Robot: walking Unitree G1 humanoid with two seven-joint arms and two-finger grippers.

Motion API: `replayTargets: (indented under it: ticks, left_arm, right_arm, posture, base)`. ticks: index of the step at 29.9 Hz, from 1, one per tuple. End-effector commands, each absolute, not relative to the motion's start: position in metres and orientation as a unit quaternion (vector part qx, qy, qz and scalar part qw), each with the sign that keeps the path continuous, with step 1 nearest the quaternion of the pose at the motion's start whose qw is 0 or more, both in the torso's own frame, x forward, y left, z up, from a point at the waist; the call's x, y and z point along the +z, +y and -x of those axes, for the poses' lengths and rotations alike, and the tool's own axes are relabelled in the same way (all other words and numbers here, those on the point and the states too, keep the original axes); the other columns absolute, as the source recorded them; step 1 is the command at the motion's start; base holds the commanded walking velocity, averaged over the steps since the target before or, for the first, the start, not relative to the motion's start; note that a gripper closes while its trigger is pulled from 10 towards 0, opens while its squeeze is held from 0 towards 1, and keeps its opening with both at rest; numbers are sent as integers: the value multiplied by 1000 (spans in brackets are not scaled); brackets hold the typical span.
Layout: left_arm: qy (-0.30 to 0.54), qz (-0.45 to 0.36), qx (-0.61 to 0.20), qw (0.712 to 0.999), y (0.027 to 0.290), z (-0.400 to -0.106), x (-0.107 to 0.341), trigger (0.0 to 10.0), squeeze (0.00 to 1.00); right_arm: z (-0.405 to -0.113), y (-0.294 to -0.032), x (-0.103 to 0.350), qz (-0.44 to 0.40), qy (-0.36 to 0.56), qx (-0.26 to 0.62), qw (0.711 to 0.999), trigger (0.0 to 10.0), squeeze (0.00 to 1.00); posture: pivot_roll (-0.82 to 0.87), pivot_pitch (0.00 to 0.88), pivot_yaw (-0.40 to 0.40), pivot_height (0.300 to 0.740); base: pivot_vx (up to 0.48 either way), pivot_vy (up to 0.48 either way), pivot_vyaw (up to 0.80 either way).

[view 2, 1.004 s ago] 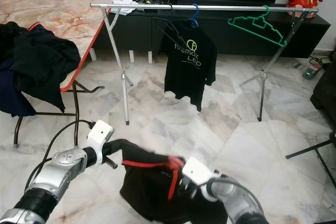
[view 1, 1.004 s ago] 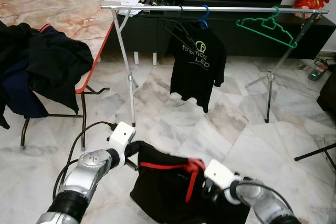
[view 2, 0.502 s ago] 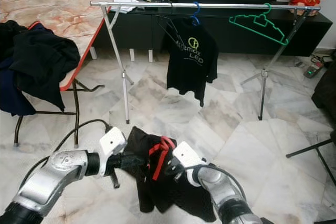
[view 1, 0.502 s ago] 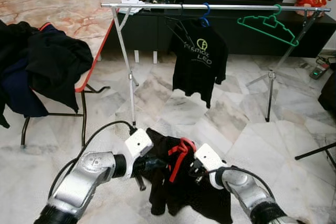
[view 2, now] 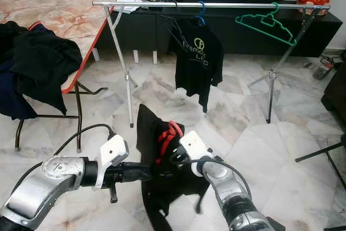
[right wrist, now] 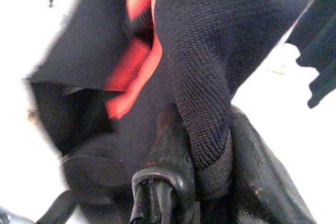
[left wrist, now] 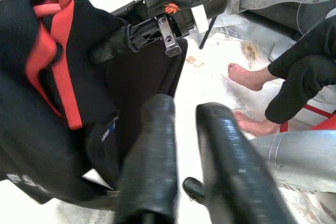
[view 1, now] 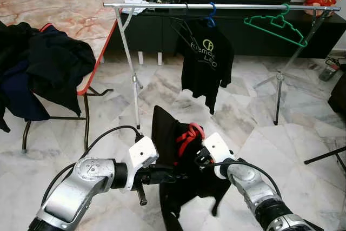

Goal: Hang hanger

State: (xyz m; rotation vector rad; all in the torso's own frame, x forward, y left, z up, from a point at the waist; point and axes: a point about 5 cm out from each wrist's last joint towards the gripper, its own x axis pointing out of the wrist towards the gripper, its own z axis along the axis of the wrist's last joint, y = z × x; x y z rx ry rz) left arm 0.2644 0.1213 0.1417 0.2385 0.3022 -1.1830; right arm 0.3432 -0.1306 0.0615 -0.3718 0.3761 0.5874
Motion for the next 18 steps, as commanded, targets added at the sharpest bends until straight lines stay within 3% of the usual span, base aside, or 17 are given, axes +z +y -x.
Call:
replayTargets:
  ticks: [1, 18]
  left_arm:
    - [140, -106, -564, 807, 119, -262, 144, 10000, 996]
    - [140, -106, -564, 807, 119, -262, 144, 10000, 996]
  right_arm:
    - [-348, -130, 69, 174, 167, 281, 929, 0, 0]
    - [-348, -130, 69, 174, 167, 281, 929, 0, 0]
  posture:
    - [84, 119, -19, 740]
    - [84, 119, -19, 740]
  base:
    - [0, 0, 0]
    - [0, 0, 0]
